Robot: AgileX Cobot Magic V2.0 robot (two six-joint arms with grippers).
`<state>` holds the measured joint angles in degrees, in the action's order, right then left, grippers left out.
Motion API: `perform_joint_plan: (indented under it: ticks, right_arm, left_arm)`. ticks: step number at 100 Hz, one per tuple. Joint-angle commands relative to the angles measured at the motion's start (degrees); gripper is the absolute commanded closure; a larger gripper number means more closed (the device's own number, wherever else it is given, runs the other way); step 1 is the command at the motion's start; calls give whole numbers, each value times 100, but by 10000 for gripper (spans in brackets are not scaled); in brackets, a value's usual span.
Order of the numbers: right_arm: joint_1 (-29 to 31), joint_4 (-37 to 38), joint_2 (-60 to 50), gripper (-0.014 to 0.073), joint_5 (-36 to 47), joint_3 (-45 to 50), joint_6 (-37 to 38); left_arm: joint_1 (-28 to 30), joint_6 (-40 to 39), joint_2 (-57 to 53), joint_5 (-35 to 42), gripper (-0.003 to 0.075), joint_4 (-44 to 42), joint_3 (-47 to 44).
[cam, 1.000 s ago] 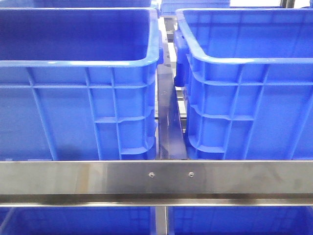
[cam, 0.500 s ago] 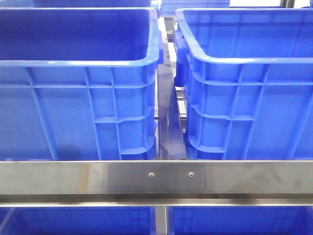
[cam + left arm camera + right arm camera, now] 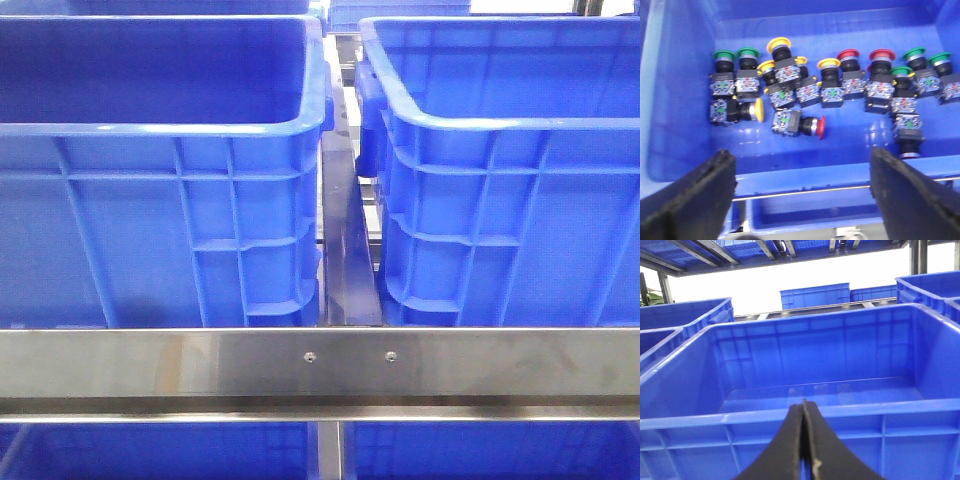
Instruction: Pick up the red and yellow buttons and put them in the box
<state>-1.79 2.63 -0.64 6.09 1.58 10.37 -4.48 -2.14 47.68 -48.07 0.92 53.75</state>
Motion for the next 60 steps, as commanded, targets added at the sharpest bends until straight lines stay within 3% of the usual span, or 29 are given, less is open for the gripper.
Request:
perform_joint_plan:
  ticks: [1, 42, 60]
  right_arm:
    - [9, 34, -137, 662, 474, -114, -12]
    - [9, 34, -137, 662, 474, -114, -12]
    - [9, 34, -137, 662, 474, -114, -12]
  left_arm:
    - [-40, 117, 45, 424, 174, 269, 231]
    - [-1251, 214, 1972, 484, 174, 447, 1057]
    - [-1350, 214, 3109, 552, 174, 447, 1756]
